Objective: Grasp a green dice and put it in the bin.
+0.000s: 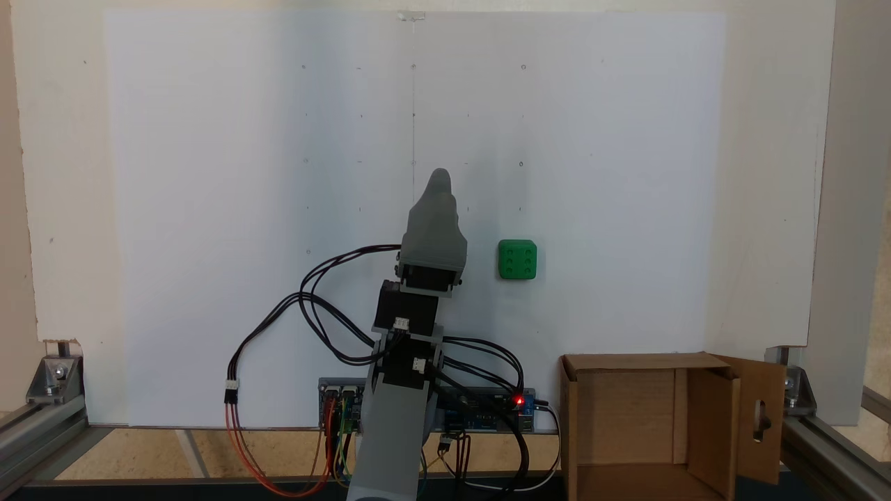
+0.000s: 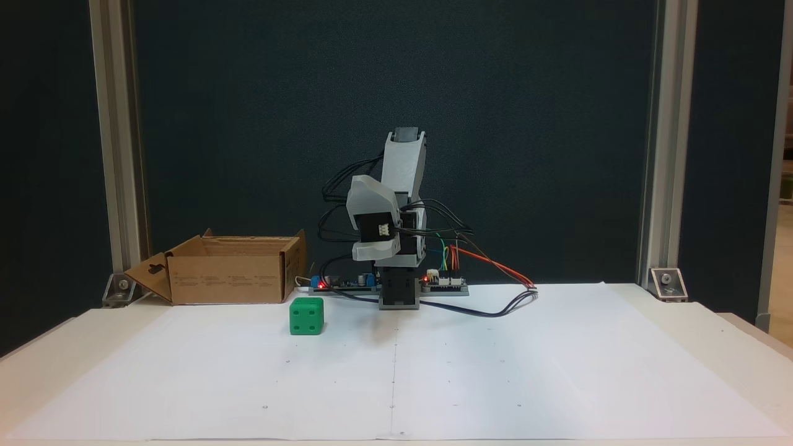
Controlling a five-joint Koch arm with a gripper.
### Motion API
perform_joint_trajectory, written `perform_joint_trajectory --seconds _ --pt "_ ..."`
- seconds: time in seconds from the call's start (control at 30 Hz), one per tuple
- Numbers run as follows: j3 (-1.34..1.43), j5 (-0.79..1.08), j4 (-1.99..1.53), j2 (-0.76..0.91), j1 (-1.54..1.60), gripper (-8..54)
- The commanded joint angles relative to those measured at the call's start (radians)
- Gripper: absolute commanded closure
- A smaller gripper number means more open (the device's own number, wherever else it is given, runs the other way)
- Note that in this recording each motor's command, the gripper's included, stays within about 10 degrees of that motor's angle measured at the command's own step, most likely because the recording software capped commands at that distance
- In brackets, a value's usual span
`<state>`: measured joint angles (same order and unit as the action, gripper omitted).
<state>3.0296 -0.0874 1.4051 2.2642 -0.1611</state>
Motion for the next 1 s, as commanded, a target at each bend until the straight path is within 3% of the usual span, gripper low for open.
perform_joint_trajectory --seconds 0.0,0.23,0.53,0.77,0.97 --pt "-0.055 -0.012 -0.037 0.106 -0.005 2.4" --pt "-0.256 -0.011 -0.474 0.106 -0.048 2.0" --pt "-0.772 -0.014 -1.110 0.106 -0.121 0.9" --pt "-0.876 0.000 -1.572 0.106 -0.176 -1.4" --pt "-1.083 0.300 -1.965 0.057 -0.393 -4.6"
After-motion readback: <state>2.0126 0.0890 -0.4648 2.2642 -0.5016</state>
